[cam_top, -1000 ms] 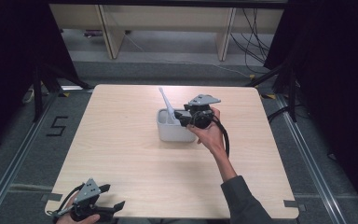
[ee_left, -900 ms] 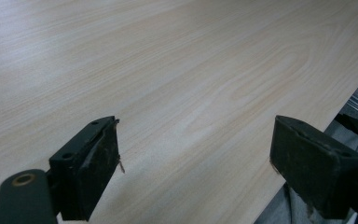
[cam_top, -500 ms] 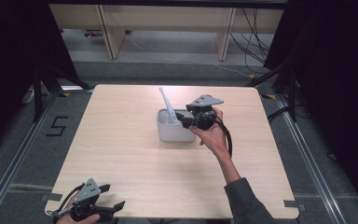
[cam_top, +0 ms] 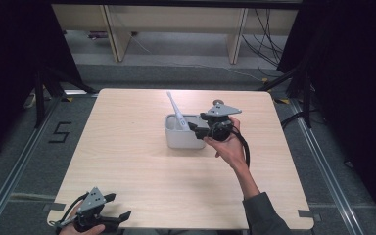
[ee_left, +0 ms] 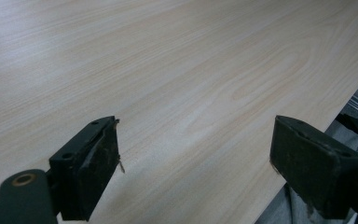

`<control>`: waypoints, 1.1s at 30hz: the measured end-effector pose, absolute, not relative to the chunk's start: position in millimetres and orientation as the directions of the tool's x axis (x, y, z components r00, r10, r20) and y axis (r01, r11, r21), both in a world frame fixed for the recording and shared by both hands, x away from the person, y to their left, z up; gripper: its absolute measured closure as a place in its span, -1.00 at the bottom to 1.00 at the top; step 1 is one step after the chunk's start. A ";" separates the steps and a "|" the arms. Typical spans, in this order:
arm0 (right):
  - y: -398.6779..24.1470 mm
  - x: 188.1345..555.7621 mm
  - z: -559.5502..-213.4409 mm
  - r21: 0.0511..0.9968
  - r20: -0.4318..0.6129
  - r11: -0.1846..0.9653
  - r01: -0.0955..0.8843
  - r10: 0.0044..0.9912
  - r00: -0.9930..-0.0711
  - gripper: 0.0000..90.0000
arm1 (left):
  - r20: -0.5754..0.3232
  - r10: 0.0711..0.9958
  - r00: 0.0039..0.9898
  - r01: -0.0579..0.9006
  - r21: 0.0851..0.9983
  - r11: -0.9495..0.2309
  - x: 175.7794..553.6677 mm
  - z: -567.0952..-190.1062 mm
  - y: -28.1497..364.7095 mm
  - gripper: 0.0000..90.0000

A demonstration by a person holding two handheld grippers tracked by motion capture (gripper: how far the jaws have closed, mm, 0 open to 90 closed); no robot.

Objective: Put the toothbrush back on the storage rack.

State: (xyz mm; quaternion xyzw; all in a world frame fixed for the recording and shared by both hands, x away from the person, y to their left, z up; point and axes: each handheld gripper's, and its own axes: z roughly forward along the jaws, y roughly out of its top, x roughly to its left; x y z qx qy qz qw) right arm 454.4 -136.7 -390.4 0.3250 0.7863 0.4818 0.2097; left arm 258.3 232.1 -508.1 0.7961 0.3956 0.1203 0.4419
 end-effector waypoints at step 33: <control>-171.4 431.7 -387.8 0.895 0.005 0.302 0.329 0.730 -0.683 -0.17 | -0.151 0.734 0.662 0.518 0.800 -0.304 257.4 -507.5 233.1 -0.67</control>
